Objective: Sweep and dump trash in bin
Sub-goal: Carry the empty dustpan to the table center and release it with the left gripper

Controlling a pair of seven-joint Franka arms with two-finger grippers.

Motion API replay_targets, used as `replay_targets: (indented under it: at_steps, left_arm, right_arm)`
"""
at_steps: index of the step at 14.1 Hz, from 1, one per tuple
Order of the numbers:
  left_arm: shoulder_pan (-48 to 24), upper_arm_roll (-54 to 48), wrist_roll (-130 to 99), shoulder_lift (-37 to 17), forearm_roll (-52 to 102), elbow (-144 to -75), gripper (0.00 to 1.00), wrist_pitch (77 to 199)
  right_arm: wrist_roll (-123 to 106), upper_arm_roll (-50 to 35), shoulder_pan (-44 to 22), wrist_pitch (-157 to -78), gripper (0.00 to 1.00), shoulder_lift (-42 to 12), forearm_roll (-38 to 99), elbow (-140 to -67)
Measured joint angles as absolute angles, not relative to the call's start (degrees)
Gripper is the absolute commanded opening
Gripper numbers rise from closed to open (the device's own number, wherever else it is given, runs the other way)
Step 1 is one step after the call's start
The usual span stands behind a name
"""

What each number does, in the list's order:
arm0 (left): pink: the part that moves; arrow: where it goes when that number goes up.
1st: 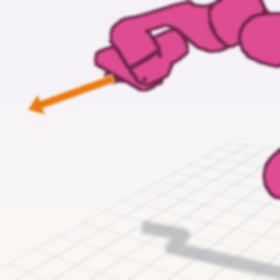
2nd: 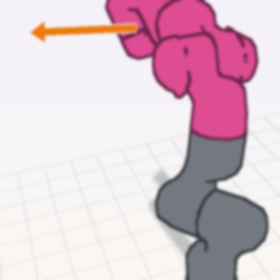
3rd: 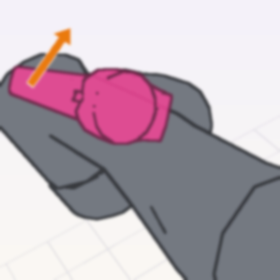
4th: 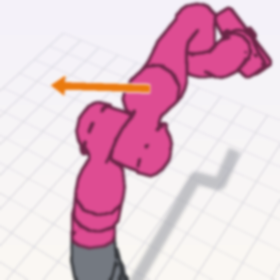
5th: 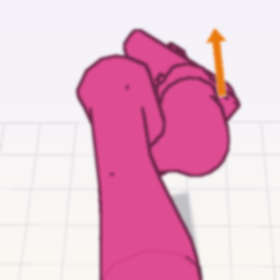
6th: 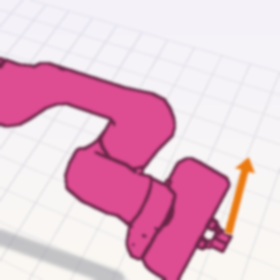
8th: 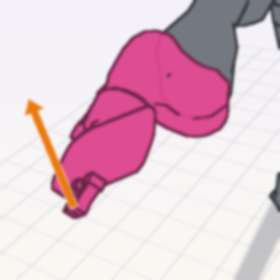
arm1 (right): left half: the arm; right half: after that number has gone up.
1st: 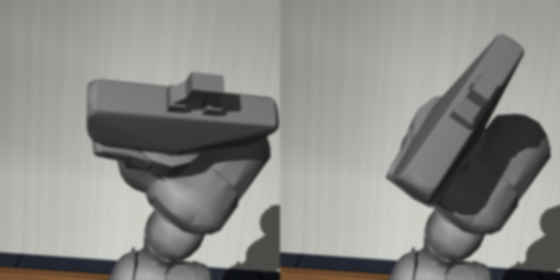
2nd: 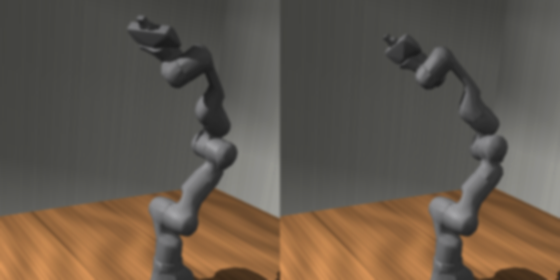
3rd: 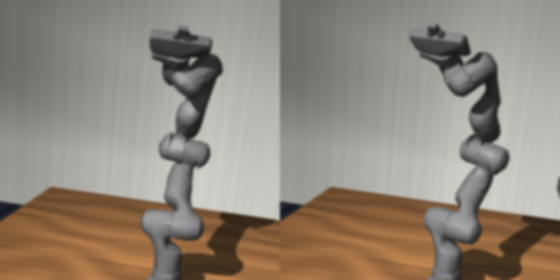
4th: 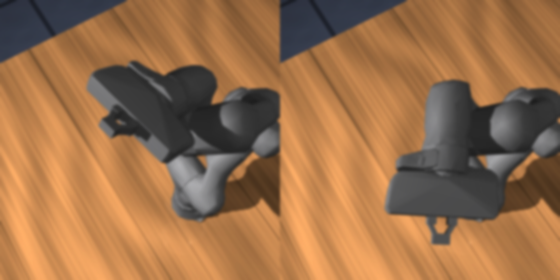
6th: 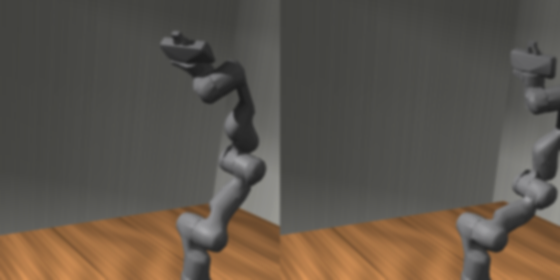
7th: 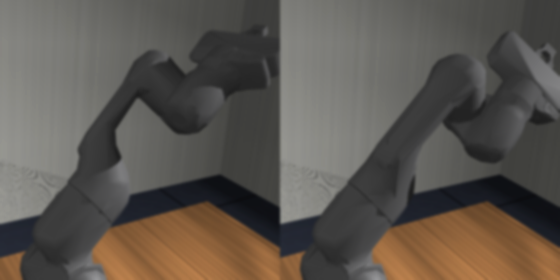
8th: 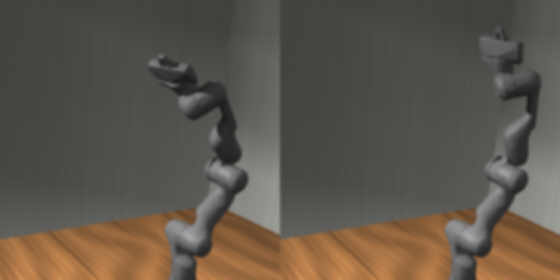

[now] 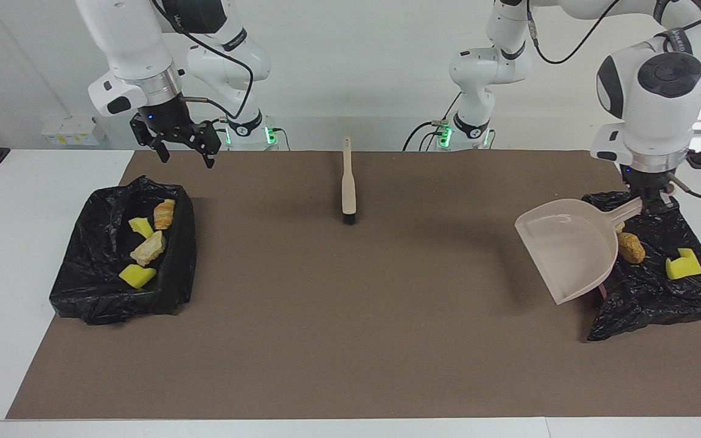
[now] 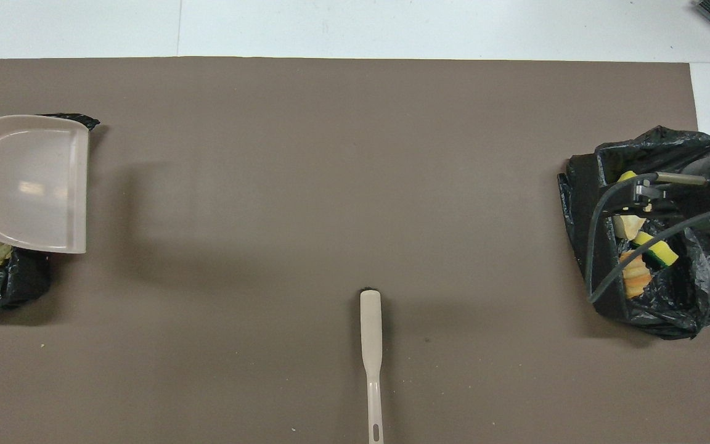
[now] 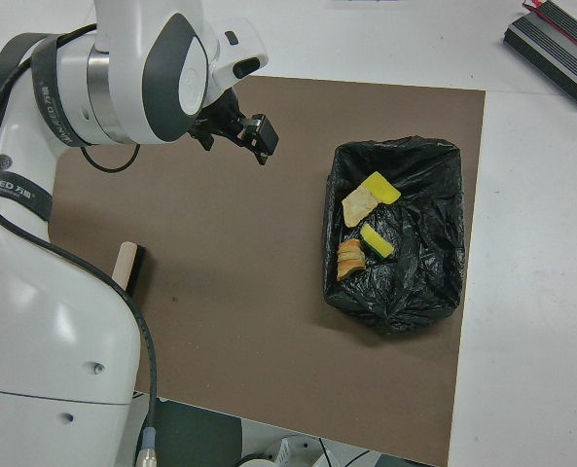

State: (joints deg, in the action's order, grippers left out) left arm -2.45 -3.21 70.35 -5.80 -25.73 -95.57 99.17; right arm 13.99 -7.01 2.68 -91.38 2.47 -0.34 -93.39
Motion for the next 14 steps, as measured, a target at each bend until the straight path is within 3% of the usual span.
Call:
replay_targets:
  at_steps: [5, 14]
  left_arm:
    - [-10.95, -3.3, 50.77, -5.51, -19.61, -100.65, 0.0, 100.16]
    - [-23.3, -3.31, 11.78, -6.96, -6.32, -101.8, 0.0, 104.59]
  right_arm:
    - [13.03, -6.98, 2.73, -91.59, 1.0, 2.47, -0.34, -93.39]
    - [13.03, -6.97, 2.87, -91.67, 1.0, 2.47, -0.34, -93.39]
